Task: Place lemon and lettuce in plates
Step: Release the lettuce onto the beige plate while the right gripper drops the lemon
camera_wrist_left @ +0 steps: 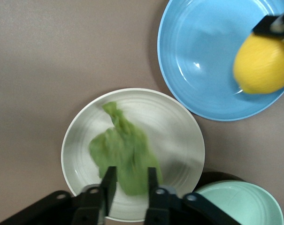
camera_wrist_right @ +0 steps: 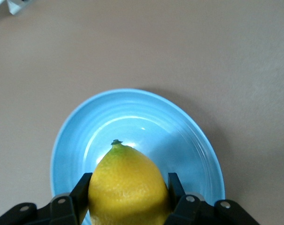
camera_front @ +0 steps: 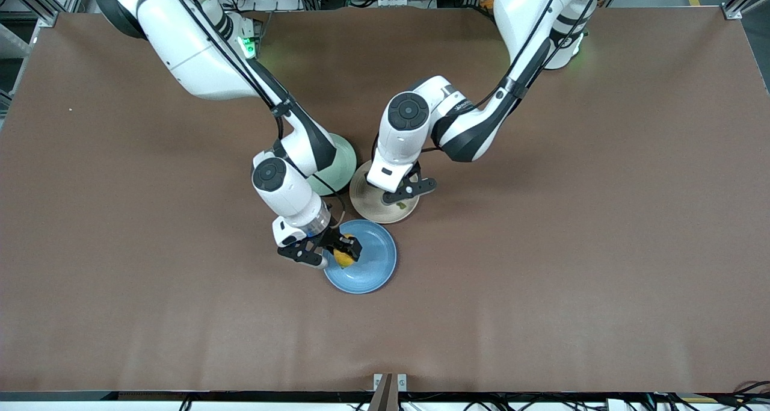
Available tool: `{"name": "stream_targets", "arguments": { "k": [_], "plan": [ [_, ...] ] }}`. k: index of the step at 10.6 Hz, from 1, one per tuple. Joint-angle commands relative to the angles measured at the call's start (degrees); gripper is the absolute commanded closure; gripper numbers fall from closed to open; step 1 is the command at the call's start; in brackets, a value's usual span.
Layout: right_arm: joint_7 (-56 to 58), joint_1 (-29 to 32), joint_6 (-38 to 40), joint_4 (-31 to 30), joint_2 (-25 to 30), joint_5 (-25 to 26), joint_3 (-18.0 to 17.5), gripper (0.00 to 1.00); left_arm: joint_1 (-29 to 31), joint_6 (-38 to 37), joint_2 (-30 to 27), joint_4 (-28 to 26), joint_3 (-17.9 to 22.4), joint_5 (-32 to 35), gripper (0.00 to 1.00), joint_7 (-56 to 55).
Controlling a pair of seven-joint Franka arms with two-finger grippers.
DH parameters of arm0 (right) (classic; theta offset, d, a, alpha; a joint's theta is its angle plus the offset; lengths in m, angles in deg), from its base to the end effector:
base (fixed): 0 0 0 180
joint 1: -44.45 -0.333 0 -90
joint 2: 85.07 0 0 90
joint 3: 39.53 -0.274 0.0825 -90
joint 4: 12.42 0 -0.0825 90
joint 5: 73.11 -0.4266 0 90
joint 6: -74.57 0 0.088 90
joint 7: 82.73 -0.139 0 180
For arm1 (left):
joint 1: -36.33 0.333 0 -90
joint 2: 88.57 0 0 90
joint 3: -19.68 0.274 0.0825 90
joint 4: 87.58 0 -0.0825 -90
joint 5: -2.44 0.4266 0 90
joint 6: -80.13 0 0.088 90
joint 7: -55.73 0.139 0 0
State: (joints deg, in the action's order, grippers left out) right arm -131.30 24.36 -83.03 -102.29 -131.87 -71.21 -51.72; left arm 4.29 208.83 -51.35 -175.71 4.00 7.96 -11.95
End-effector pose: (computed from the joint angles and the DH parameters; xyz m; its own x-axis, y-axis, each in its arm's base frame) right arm 0.6369 0.3848 0.1195 0.9191 -0.3663 0.1451 -0.2950 -0.8840 -0.3625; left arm 0.5048 -0.5216 0.2024 0.9388 0.3413 -0.0465 0.3444 -0.9325 0.1088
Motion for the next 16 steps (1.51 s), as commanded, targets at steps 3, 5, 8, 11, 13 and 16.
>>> {"name": "stream_targets", "arguments": {
  "k": [3, 5, 8, 11, 13, 16],
  "plan": [
    [-1.1, 1.3, -0.2, 2.0, -1.1, 3.4, -0.2, 0.0, 0.2, 0.0, -0.2, 1.2, 0.7, 1.4, 0.0, -0.4],
    [-1.2, 1.8, 0.4, 2.0, -0.2, 5.0, -0.2, 0.0, 3.3, 0.0, -1.1, 1.2, 0.8, 1.6, 0.0, 0.6],
    [-0.9, 3.5, 9.1, 4.2, 2.0, 4.8, -0.6, 0.0, 9.0, -0.6, -1.9, 1.0, 0.8, 1.7, 0.0, 6.0],
    [1.8, 6.8, 26.9, 10.0, 4.9, 4.3, -1.7, 0.0, 14.6, -3.6, -2.1, 0.9, 0.8, 1.7, 0.0, 15.2],
    [7.8, 10.5, 35.2, 10.2, 8.1, 4.1, -2.1, 0.0, 19.0, -5.5, -3.0, 0.9, 0.8, 1.7, 0.0, 22.7],
    [19.0, 16.5, 42.3, 10.2, 10.5, 4.1, -2.7, 0.0, 24.1, -8.5, -3.6, 0.9, 0.8, 1.7, 0.0, 33.2]
  ]
}}
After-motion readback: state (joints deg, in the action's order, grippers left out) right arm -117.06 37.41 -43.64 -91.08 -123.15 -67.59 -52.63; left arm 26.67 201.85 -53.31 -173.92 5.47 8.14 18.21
